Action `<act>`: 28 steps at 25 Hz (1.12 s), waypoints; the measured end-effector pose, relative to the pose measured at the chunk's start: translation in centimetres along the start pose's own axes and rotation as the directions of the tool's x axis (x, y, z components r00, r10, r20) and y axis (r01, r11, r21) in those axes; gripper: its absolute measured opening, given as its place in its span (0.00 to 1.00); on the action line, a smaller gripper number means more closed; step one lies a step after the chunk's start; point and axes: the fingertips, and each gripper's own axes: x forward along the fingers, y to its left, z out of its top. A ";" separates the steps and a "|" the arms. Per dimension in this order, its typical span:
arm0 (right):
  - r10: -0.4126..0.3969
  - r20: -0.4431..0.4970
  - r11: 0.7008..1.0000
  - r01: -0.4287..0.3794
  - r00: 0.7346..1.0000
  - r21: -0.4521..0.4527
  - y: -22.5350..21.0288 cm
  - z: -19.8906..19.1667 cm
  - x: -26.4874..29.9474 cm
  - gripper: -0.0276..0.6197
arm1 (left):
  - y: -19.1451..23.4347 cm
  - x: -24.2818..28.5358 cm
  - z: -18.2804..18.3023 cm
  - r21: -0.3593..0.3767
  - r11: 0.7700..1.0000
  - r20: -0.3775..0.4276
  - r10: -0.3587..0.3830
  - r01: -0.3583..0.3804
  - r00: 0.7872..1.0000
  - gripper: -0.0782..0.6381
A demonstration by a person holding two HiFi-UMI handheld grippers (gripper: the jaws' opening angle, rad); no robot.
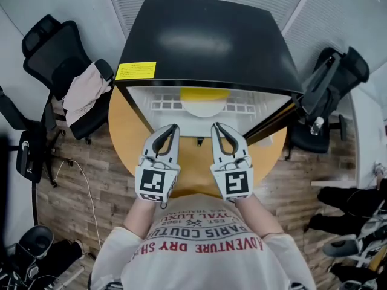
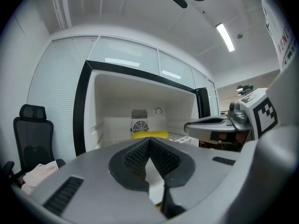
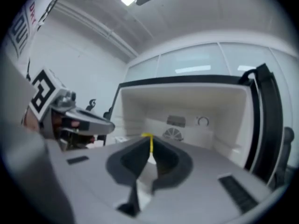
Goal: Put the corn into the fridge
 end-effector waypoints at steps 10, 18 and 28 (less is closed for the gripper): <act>0.029 -0.008 0.999 -0.029 1.000 -0.043 0.6 0.1 0.0 0.09 | 0.4 -0.2 0.3 -0.001 1.000 0.011 0.024 -0.024 1.000 0.15; 0.018 -0.091 0.996 -0.010 0.996 0.092 -0.7 -2.2 0.3 0.09 | 0.4 0.1 -0.2 -0.008 1.000 -0.011 0.015 -0.015 1.000 0.15; 0.018 -0.115 0.984 0.003 0.993 0.176 -1.3 -2.7 0.4 0.09 | 0.2 0.3 -0.3 -0.041 0.999 0.000 -0.011 0.011 1.000 0.15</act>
